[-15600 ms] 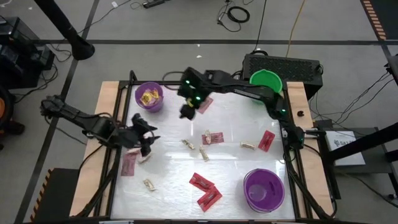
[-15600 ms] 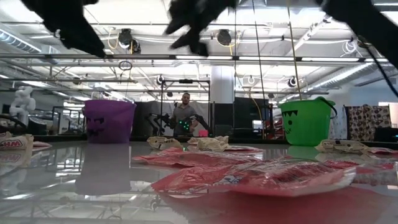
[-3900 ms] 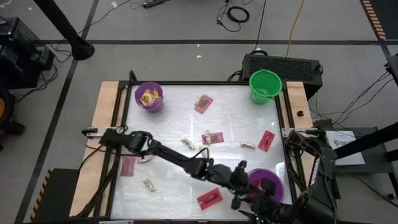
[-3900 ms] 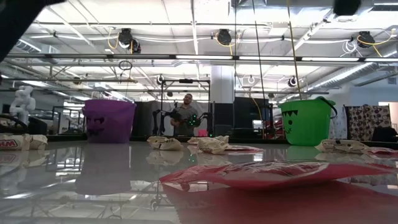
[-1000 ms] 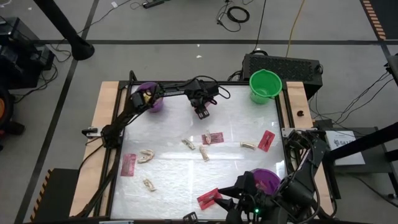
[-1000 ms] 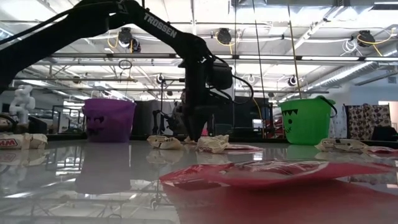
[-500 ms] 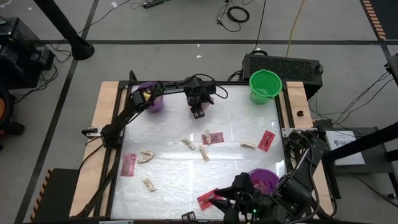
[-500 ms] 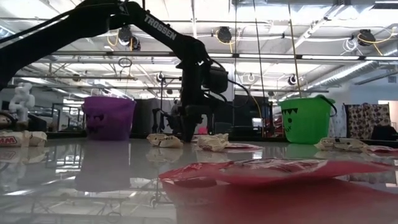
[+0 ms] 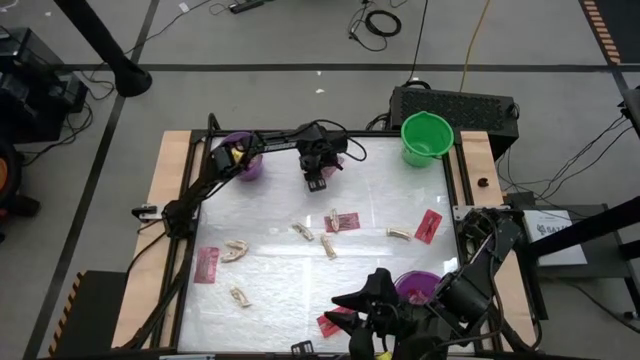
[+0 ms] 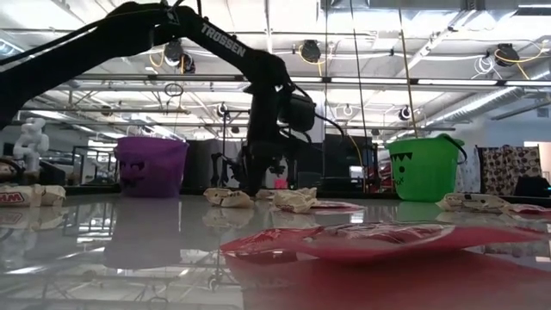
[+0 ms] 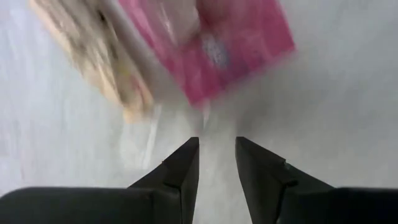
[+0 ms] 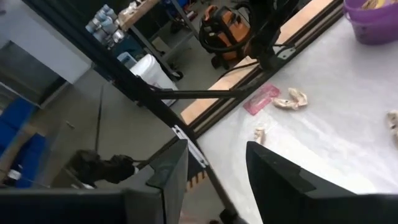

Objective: Sort candy by brand, put in halloween buckets
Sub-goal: Put the red candy into the bottom violet bucket

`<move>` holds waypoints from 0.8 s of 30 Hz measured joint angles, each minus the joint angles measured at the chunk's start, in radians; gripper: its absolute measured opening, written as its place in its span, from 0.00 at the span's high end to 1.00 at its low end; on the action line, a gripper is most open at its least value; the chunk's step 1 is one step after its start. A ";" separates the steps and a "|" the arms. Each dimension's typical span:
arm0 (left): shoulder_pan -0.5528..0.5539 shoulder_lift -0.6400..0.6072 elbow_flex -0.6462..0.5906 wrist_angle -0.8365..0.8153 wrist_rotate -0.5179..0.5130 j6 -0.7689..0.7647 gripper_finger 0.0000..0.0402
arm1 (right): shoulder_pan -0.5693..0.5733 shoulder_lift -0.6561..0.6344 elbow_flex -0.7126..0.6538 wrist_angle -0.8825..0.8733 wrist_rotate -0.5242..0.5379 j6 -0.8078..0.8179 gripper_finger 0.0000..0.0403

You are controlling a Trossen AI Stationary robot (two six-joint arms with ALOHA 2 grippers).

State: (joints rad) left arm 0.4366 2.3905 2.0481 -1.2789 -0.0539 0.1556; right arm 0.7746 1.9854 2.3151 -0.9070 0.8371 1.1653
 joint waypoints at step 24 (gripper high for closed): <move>-0.059 -0.880 -0.692 -0.009 0.018 -0.189 0.72 | -0.055 0.000 0.000 -0.228 0.044 -0.222 0.61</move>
State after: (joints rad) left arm 0.3777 1.5101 1.3565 -1.2880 -0.0354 -0.0333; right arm 0.7198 1.9858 2.3152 -1.1352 0.8813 0.9431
